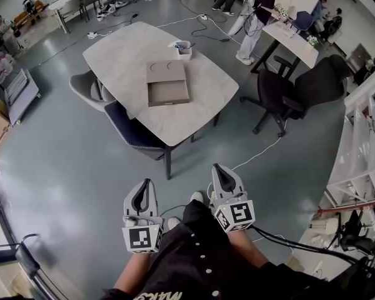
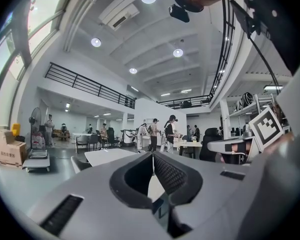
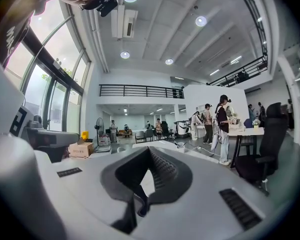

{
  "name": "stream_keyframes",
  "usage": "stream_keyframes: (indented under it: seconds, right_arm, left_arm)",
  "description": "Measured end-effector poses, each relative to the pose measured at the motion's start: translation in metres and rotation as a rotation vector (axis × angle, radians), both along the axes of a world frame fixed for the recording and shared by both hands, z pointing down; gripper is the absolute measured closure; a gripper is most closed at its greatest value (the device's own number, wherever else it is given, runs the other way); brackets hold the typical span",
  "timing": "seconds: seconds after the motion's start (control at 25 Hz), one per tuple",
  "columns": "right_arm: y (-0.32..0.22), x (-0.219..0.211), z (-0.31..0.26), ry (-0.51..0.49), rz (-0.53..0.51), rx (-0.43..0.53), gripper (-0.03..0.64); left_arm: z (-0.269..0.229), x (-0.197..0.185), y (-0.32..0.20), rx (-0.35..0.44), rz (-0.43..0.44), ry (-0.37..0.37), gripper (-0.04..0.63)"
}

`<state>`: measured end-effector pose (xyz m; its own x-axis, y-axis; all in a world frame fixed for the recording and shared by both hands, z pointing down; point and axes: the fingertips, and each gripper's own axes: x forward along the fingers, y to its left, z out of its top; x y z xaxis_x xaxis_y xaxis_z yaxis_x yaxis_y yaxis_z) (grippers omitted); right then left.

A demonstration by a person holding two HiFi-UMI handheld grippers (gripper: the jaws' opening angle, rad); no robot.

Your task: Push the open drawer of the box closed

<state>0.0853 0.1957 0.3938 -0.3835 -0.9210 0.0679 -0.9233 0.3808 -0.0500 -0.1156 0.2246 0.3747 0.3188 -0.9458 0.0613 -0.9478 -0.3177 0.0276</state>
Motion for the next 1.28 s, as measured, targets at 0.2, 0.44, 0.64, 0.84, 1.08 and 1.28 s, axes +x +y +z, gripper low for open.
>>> stream_keyframes:
  seconds: [0.2, 0.44, 0.64, 0.84, 1.08, 1.28]
  right_arm:
    - [-0.007, 0.003, 0.002, 0.009, 0.013, -0.004, 0.62]
    - [-0.025, 0.013, 0.01, 0.012, 0.026, -0.029, 0.62]
    - [-0.058, 0.015, 0.014, 0.007, 0.003, -0.031, 0.618]
    - [-0.11, 0.018, 0.017, -0.002, -0.028, -0.03, 0.618]
    - [-0.188, 0.02, 0.014, -0.006, -0.065, -0.022, 0.618]
    - [-0.245, 0.025, 0.01, -0.004, -0.105, -0.012, 0.618]
  left_arm:
    - [0.004, 0.003, -0.01, -0.014, 0.016, 0.003, 0.577]
    - [0.011, 0.01, -0.03, -0.031, 0.029, 0.006, 0.577]
    - [0.015, 0.014, -0.059, -0.032, 0.01, 0.008, 0.577]
    - [0.019, 0.018, -0.105, -0.04, -0.015, 0.003, 0.578]
    - [0.017, 0.019, -0.178, -0.039, -0.056, -0.002, 0.577]
    - [0.019, 0.021, -0.228, -0.046, -0.107, -0.003, 0.577]
